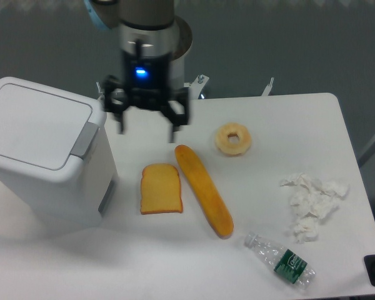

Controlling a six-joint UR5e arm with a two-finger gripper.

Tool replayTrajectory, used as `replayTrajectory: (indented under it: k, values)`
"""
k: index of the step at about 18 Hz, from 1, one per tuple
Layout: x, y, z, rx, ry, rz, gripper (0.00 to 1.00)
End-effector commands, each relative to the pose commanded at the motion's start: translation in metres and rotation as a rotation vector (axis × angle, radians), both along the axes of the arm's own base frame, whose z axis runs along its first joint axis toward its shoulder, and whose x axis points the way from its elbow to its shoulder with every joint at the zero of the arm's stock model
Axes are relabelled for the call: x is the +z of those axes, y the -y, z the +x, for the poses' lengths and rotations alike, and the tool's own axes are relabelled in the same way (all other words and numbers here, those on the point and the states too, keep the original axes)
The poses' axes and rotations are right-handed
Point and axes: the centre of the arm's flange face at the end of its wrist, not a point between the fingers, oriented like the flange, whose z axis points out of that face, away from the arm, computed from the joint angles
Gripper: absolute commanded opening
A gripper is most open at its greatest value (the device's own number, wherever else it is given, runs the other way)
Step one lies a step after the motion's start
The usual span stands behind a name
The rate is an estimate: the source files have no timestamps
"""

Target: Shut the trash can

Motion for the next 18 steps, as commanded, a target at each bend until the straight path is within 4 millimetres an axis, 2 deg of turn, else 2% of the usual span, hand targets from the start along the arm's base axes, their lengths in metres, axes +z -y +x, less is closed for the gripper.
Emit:
replayTrajectory:
  k: [2, 3, 5, 9, 12, 14, 15, 16, 18]
  values:
    - [-0.014, 0.023, -0.045, -0.022, -0.011, -0.034, 1.00]
    - [-0.022, 0.043, -0.071, -0.037, -0.020, -0.055, 1.00]
    - [-0.044, 0.067, -0.106, -0.095, -0.021, -0.103, 1.00]
    - [-0.086, 0.087, -0.178, -0.157, -0.009, -0.156, 1.00]
    - [-0.108, 0.099, -0.214, -0.141, 0.007, -0.177, 1.00]
    - [-0.129, 0.107, -0.230, -0.212, 0.014, -0.205, 1.00]
    - [-0.137, 0.122, -0.240, -0.245, 0.015, -0.217, 1.00]
    - [-0.144, 0.127, -0.244, -0.301, 0.010, -0.239, 1.00]
    - [-0.161, 0.131, -0.254, -0.394, 0.006, -0.301, 1.00]
